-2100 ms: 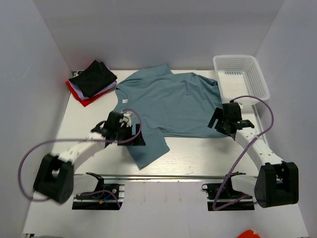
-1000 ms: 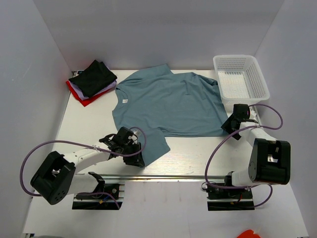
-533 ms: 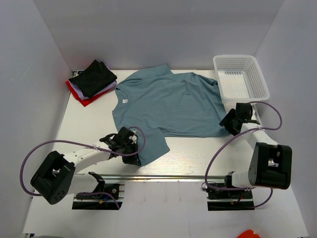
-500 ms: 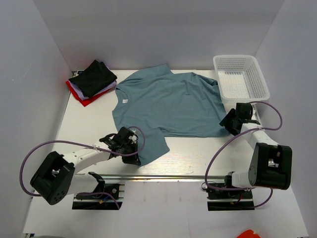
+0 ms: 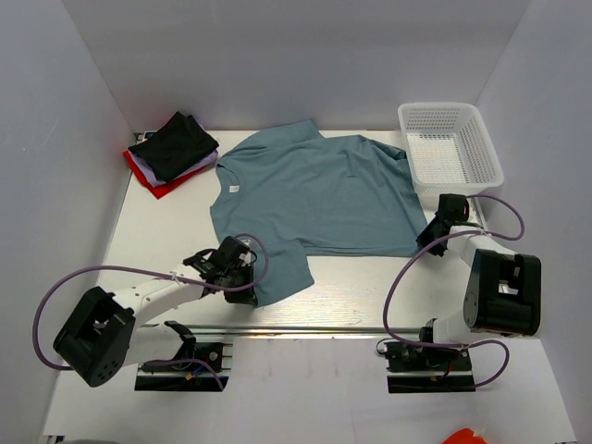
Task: Fold and stack the t-shirts
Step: Flatten out the tshirt
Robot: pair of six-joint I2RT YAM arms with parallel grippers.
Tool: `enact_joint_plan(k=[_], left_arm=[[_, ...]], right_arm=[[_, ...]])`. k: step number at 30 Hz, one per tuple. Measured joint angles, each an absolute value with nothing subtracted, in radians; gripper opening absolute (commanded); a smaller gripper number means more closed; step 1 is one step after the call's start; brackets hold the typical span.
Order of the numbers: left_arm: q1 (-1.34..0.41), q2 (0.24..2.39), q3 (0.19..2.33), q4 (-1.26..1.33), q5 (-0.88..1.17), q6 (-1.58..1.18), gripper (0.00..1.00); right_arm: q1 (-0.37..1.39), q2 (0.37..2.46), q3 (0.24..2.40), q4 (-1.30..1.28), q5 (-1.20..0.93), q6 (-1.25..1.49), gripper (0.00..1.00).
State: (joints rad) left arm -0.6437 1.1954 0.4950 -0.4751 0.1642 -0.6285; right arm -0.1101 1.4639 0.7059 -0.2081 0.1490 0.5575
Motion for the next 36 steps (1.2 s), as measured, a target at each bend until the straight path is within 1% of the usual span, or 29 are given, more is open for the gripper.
enact_joint_plan(k=[2, 3, 4, 7, 11, 17, 21, 30, 36], left_arm=[[-0.644, 1.195, 0.505, -0.494, 0.141, -0.628, 0.0], [-0.644, 1.195, 0.509, -0.503, 0.127, -0.627, 0.0], [-0.644, 1.193, 0.516, -0.516, 0.111, -0.625, 0.0], [-0.644, 1.171, 0.558, -0.562, 0.047, -0.624, 0.0], [-0.644, 1.097, 0.691, -0.601, -0.091, -0.605, 0.0], [-0.64, 0.922, 0.892, -0.462, -0.25, -0.502, 0.0], [-0.639, 0.895, 1.045, -0.402, -0.318, -0.405, 0.0], [-0.639, 0.925, 1.409, -0.313, -0.507, -0.161, 0.0], [-0.639, 0.997, 1.685, -0.281, -0.53, -0.004, 0.0]], right_arm=[[-0.11, 1.459, 0.706, -0.208, 0.149, 0.564, 0.16], [-0.11, 1.453, 0.706, -0.212, 0.149, 0.566, 0.05], [-0.11, 1.444, 0.706, -0.216, 0.15, 0.562, 0.0], [-0.11, 1.386, 0.706, -0.237, 0.146, 0.561, 0.0], [-0.109, 1.276, 0.719, -0.272, 0.105, 0.532, 0.0], [-0.104, 1.172, 0.825, -0.327, -0.004, 0.463, 0.0], [-0.102, 1.121, 0.97, -0.374, -0.03, 0.414, 0.0], [-0.102, 1.072, 1.322, -0.45, -0.002, 0.311, 0.0], [-0.102, 1.068, 1.57, -0.54, -0.006, 0.248, 0.0]])
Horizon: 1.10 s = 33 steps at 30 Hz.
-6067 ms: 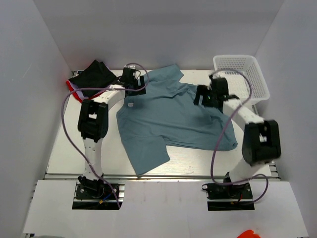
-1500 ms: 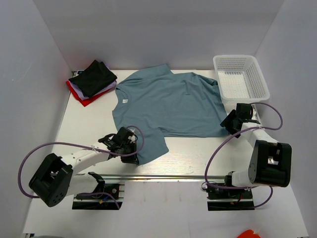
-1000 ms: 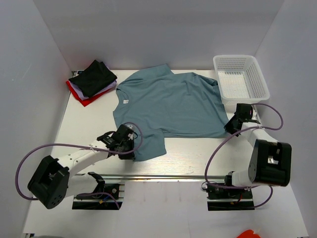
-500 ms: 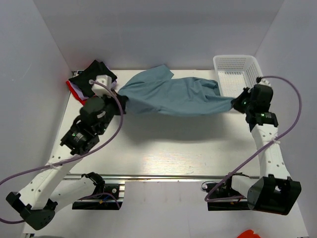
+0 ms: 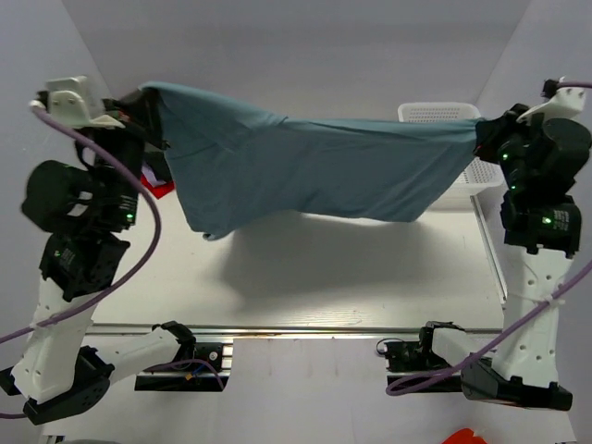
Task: Fold and stack the t-shirts
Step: Flatten out the tshirt
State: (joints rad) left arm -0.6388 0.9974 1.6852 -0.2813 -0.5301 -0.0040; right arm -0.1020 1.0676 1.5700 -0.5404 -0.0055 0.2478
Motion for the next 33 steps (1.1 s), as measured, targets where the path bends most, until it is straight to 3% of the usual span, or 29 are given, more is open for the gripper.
enact_joint_plan(k=[11, 22, 28, 33], left_arm=[[-0.637, 1.016, 2.011, -0.295, -0.434, 0.157, 0.0], [-0.636, 0.985, 2.25, -0.359, -0.278, 0.172, 0.0], [-0.635, 0.984, 2.193, -0.276, -0.292, 0.199, 0.0], [-0.636, 1.039, 1.917, -0.088, -0.468, 0.273, 0.0]], right_arm=[[-0.101, 0.984, 1.947, -0.707, -0.067, 0.2, 0.0], [-0.101, 0.796, 2.041, -0.746, -0.147, 0.202, 0.0], [-0.101, 0.791, 1.944, -0.719, -0.182, 0.221, 0.0], [-0.101, 0.814, 1.628, -0.624, -0.237, 0.254, 0.0]])
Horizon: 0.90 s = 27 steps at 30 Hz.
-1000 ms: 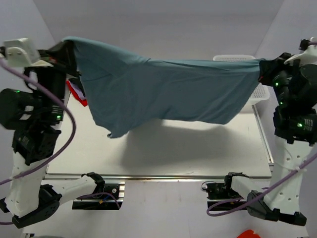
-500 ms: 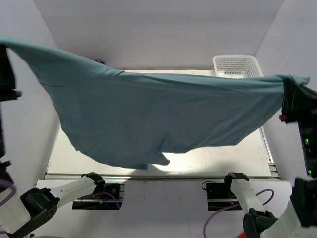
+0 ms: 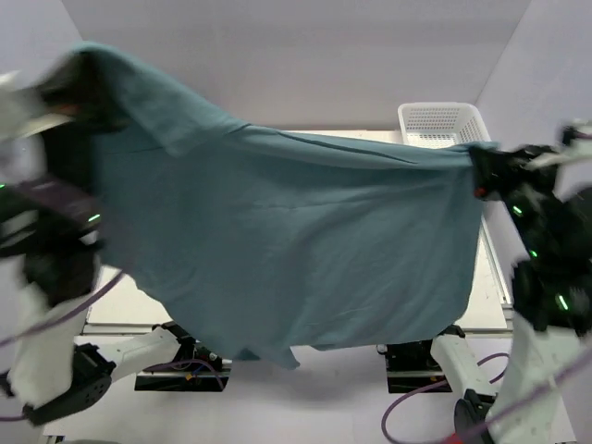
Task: Fold and stack the t-shirts
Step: Flatten out the tshirt
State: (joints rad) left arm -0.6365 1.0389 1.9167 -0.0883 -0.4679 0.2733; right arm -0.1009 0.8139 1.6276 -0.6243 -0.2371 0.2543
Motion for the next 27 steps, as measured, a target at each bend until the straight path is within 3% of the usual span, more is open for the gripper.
enact_joint_plan(k=[6, 11, 17, 27], left_arm=[[-0.588, 1.339, 1.552, 0.175, -0.709, 0.364, 0.0], [-0.465, 1.713, 1.486, 0.158, -0.723, 0.285, 0.0], [-0.315, 1.974, 1.522, 0.15, -0.619, 0.196, 0.0], [-0.241, 2.096, 1.627, 0.167, -0.453, 0.102, 0.0]], right_arm=[[-0.101, 1.035, 1.205, -0.443, -0.317, 0.303, 0.0], [-0.101, 1.318, 1.087, -0.337, -0.371, 0.308, 0.0], [-0.096, 1.658, 1.258, -0.265, -0.418, 0.274, 0.0], [-0.072, 2.027, 1.65, -0.294, -0.39, 0.232, 0.0]])
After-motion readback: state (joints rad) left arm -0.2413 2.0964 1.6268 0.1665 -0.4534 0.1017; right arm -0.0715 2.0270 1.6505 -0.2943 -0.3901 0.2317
